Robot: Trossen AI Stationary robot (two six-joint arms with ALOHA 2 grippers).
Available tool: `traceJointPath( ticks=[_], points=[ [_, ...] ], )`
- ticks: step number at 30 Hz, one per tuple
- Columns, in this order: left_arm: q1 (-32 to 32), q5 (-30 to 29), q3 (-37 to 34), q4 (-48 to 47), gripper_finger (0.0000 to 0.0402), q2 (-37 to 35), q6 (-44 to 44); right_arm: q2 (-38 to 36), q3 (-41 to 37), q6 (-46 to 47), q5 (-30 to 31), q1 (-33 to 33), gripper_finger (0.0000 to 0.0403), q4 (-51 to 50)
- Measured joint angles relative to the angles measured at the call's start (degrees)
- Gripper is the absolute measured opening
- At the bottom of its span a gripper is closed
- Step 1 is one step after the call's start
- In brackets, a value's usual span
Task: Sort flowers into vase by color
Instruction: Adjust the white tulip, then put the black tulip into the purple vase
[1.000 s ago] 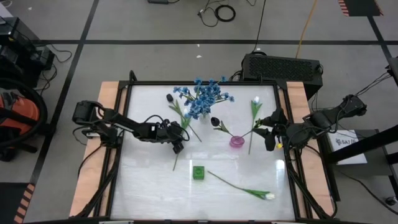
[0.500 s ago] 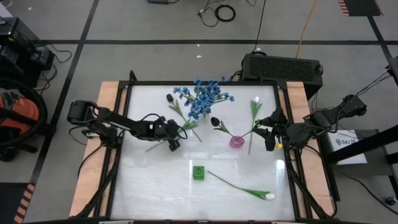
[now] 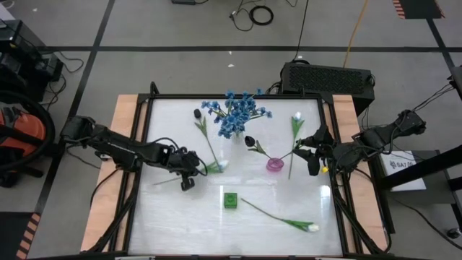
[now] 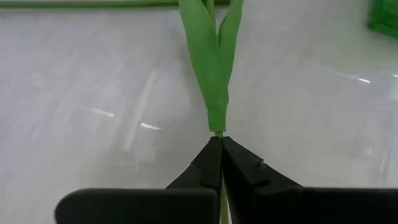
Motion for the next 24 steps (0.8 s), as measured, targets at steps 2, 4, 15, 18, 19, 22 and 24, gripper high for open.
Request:
traceJointPath(
  ticks=[2, 4, 15, 18, 19, 22, 24],
  points=[
    [-0.8, -1.6, 0.0, -0.1, 0.0013, 0.0, 0.0, 0.0, 0.0, 0.1, 0.0, 0.0, 0.0196, 0.0],
    [-1.2, -2.5, 0.0, -0.3, 0.0017, 0.0, -0.5, 0.0, 0.0, 0.2, -0.2, 0.0, 0.0196, 0.0],
    [-1.2, -7.8, 0.0, -2.3, 0.0108, 0.0, 3.6, 0.0, 0.0, 0.2, -1.4, 0.0, 0.0196, -0.1],
    [-0.4, -21.0, 0.0, -2.0, 0.0125, 0.0, 2.9, 0.0, 0.0, 0.2, -1.4, 0.0, 0.0196, -0.1],
    [0.1, -25.7, 0.0, -1.6, 0.0126, 0.0, 1.0, 0.0, 0.0, 0.2, -1.4, 0.0, 0.0196, -0.1],
    [2.1, -37.5, 0.0, 0.7, 0.0127, 0.0, -7.4, 0.0, 0.0, 0.1, -1.2, 0.0, 0.0196, 0.0],
    [3.9, -40.9, 0.0, 3.3, 0.0127, 0.1, -14.8, 0.0, 0.0, 0.2, -0.7, 0.0, 0.0196, 0.0]
  ],
)
